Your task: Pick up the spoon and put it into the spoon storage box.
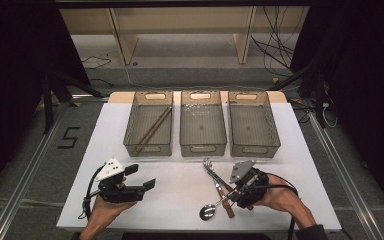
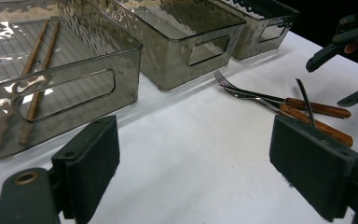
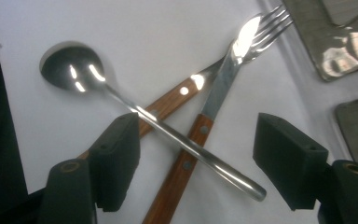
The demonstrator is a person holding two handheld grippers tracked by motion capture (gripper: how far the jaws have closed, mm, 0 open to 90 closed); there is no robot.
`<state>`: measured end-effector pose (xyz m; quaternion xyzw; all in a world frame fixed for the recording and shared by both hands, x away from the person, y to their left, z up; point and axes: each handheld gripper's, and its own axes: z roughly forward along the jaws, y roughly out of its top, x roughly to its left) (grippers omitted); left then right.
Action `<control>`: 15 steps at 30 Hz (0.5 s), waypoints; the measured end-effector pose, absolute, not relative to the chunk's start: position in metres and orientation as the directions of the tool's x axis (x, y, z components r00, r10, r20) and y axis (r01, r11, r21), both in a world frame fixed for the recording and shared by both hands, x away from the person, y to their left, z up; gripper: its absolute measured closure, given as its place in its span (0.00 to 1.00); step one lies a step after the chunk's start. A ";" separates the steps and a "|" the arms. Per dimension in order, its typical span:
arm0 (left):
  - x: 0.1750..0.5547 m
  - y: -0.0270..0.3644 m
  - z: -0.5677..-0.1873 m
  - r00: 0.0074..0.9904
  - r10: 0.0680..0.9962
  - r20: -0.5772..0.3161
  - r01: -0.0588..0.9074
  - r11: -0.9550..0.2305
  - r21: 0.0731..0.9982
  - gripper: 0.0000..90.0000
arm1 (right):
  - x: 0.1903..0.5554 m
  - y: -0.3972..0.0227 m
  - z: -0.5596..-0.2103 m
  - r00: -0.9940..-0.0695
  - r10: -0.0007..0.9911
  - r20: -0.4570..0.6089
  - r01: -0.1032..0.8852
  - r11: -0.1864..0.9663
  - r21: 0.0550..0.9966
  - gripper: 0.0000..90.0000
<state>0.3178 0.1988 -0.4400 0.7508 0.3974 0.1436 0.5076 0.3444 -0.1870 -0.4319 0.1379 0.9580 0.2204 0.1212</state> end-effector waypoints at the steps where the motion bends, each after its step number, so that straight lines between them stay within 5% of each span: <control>1: 0.318 0.199 -0.440 0.643 0.743 -0.187 0.451 -0.170 0.876 0.18 | 0.345 -0.186 -0.433 -0.935 0.308 -0.176 0.203 0.872 0.445 0.38; 15: 0.319 0.199 -0.441 0.646 0.740 -0.187 0.453 -0.174 0.875 0.18 | 0.356 -0.181 -0.451 -0.944 0.285 -0.168 0.212 0.911 0.355 0.40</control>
